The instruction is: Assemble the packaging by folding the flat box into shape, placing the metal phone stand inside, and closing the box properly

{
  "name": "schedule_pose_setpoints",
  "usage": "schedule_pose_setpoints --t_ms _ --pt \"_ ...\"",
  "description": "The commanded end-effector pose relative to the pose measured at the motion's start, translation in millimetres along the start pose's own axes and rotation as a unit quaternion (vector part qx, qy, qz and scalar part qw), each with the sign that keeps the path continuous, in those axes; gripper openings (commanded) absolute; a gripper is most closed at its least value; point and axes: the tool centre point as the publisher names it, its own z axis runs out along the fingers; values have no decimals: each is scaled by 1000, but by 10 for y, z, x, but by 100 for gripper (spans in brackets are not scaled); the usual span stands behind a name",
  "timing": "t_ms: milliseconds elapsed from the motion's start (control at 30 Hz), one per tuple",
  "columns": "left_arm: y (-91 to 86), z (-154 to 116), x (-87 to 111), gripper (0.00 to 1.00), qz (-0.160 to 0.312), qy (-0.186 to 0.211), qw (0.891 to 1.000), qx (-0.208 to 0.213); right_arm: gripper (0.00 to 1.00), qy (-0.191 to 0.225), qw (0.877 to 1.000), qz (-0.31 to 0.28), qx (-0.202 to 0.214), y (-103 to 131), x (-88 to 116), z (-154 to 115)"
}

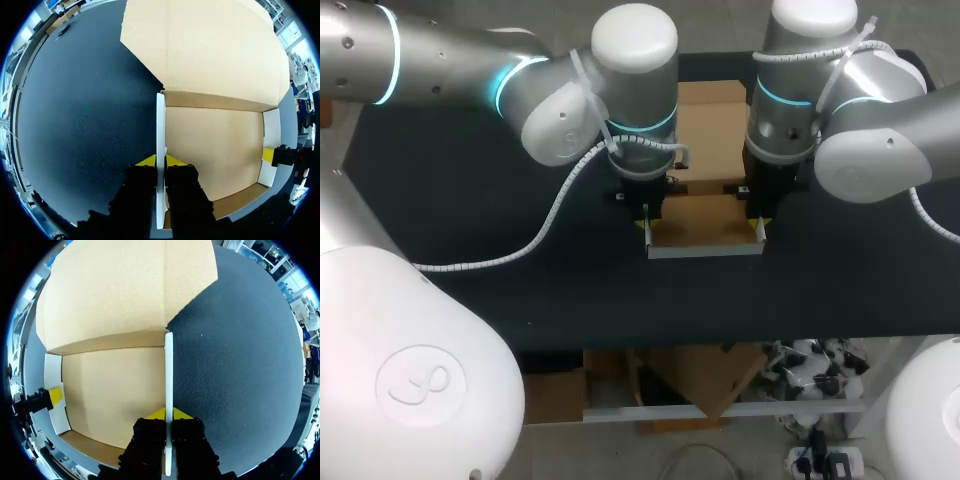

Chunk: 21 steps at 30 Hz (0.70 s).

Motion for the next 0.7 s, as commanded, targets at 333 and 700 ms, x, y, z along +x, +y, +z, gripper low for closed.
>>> schedule_pose_setpoints --t_ms 333,700 --pt "6 68 -11 0 9 -117 993 3 33 3 1000 -2 -6 -7 12 -26" --pt "12 42 -42 0 15 -107 994 8 49 32 999 -15 -32 -27 -13 -154"
